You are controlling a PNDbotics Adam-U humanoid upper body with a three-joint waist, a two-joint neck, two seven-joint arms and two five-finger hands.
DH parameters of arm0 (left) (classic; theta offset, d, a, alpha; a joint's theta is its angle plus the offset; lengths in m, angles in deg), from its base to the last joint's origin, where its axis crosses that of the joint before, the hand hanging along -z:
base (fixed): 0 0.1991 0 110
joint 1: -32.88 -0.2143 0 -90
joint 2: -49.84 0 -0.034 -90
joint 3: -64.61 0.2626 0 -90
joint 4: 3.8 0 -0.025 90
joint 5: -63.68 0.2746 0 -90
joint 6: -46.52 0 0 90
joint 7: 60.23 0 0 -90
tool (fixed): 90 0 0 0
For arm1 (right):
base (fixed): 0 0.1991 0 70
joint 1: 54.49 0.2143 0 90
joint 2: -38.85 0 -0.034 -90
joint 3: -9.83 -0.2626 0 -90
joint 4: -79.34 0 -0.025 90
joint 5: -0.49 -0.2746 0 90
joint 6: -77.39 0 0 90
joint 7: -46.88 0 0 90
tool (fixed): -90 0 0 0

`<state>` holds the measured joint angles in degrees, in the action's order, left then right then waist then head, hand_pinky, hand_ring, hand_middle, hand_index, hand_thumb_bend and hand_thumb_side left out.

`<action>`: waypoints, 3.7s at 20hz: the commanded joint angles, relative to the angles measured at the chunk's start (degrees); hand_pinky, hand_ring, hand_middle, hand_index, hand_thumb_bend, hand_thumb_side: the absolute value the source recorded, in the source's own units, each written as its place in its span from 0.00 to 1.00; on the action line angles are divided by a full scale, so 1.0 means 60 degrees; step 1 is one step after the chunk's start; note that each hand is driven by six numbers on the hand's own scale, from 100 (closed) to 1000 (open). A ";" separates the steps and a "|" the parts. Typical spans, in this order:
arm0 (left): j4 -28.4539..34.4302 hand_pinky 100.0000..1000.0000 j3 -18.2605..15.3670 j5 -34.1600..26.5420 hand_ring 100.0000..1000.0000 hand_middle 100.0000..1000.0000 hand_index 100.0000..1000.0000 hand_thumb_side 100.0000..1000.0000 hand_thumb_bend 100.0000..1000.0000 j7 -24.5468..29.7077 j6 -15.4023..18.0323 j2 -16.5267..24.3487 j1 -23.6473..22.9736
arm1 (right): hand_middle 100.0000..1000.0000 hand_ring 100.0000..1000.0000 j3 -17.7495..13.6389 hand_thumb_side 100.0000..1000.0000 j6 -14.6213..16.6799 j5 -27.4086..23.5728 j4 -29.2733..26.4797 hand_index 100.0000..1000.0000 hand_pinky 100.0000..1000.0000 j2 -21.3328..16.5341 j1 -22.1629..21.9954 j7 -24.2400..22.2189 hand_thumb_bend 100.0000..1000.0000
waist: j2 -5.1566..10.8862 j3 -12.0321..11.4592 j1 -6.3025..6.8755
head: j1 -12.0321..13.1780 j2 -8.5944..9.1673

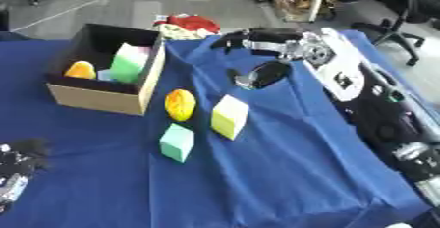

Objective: Pick up objects on the table and place them in the box.

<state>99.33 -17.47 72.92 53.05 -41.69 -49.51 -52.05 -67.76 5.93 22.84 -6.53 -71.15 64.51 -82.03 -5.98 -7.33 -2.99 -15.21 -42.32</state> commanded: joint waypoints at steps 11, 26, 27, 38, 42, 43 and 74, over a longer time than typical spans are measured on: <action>0.0160 0.71 -0.0066 0.0003 0.58 0.62 0.79 0.43 0.00 -0.0037 0.0010 0.0145 0.0098 | 0.91 0.86 0.0186 0.56 -0.0084 0.0108 0.0954 0.99 0.88 0.0214 -0.0041 0.0103 0.00 | 0.0188 0.0044 -0.0018 | -0.0035 -0.0027; 0.0168 0.71 -0.0056 -0.0014 0.59 0.62 0.79 0.43 0.00 -0.0020 0.0008 0.0134 0.0086 | 0.91 0.85 0.0472 0.61 0.0055 0.0326 0.1480 0.99 0.89 0.0514 0.0127 -0.0171 0.00 | 0.0189 0.0017 -0.0006 | -0.0075 -0.0034; 0.0168 0.71 -0.0056 -0.0014 0.59 0.62 0.79 0.43 0.00 -0.0021 0.0007 0.0133 0.0088 | 0.91 0.85 0.0488 0.61 0.0055 0.0328 0.1486 0.99 0.89 0.0532 0.0139 -0.0183 0.00 | 0.0189 0.0015 -0.0006 | -0.0088 -0.0030; 0.0166 0.71 -0.0045 -0.0032 0.59 0.62 0.79 0.44 0.00 -0.0012 -0.0003 0.0130 0.0088 | 0.93 0.87 0.0776 0.65 0.0293 0.1036 0.1822 1.00 0.89 0.0697 0.0298 -0.0498 0.01 | 0.0193 -0.0014 -0.0007 | -0.0141 -0.0027; 0.0164 0.71 -0.0046 -0.0038 0.59 0.62 0.79 0.44 0.00 -0.0020 -0.0017 0.0134 0.0090 | 0.96 0.91 0.0910 0.66 0.0713 0.1185 0.1873 1.00 0.92 0.0699 0.0352 -0.1057 0.08 | 0.0197 -0.0023 -0.0012 | -0.0148 -0.0041; 0.0164 0.71 -0.0043 -0.0042 0.59 0.62 0.79 0.44 0.00 -0.0020 -0.0020 0.0132 0.0091 | 0.97 0.92 0.0939 0.65 0.0838 0.1190 0.1898 1.00 0.93 0.0697 0.0379 -0.1280 0.11 | 0.0199 -0.0023 -0.0014 | -0.0151 -0.0041; 0.0156 0.71 -0.0038 -0.0100 0.59 0.62 0.80 0.46 0.00 -0.0021 -0.0063 0.0127 0.0097 | 1.00 0.95 0.1128 0.00 0.1975 0.3962 0.2714 1.00 0.91 0.0813 0.0757 -0.1166 0.27 | 0.0220 -0.0057 -0.0009 | -0.0221 -0.0081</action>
<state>99.33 -17.47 72.75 52.95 -41.97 -49.51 -52.05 -61.27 13.53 44.29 8.36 -65.34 69.01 -84.41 -5.98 -7.66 -2.99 -16.34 -42.80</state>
